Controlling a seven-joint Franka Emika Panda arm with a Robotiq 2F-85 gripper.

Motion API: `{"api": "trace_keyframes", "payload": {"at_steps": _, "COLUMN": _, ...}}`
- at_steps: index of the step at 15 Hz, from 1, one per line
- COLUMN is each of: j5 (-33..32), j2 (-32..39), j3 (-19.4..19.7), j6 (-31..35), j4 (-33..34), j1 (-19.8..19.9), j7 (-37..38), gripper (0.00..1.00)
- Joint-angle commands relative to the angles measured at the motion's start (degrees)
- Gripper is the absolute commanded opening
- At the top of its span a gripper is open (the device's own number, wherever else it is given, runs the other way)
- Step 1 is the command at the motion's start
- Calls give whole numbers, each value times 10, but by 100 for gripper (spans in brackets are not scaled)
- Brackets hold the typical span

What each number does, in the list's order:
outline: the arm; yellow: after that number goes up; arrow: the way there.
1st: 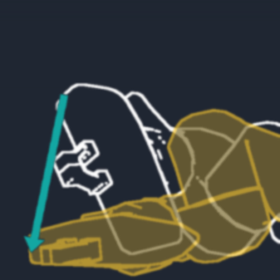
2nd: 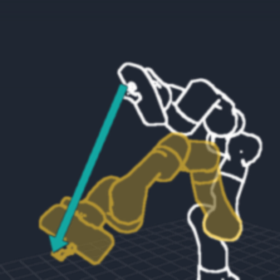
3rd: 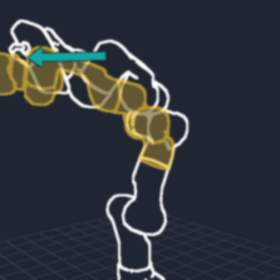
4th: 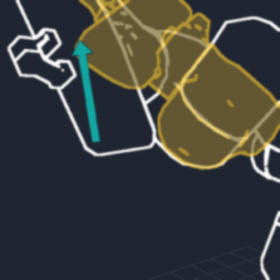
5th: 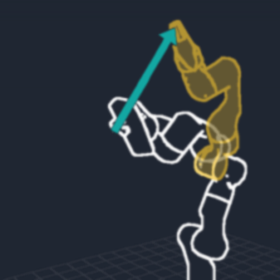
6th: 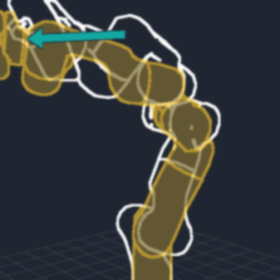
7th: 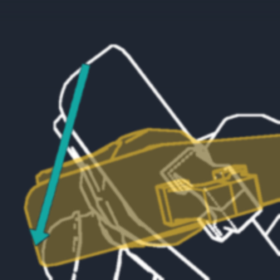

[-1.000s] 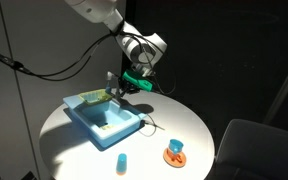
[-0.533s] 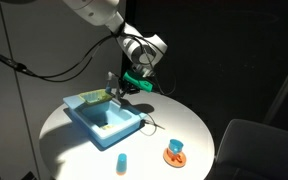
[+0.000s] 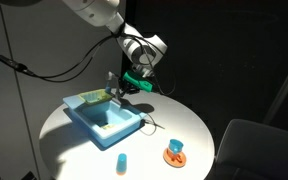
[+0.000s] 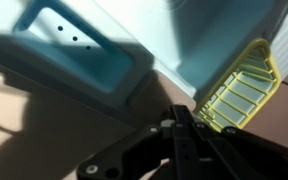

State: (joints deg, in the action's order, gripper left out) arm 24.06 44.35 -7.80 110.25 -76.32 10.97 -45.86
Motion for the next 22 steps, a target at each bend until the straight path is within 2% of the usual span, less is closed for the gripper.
{"api": "trace_keyframes", "payload": {"at_steps": 1, "j5": 3, "j2": 15, "j3": -11, "j6": -8, "j4": 27, "j1": 6, "j7": 4, "gripper": 0}}
{"api": "trace_keyframes", "payload": {"at_steps": 22, "j5": 9, "j2": 5, "j3": -19, "j6": 4, "j4": 29, "j1": 12, "j7": -5, "gripper": 0}}
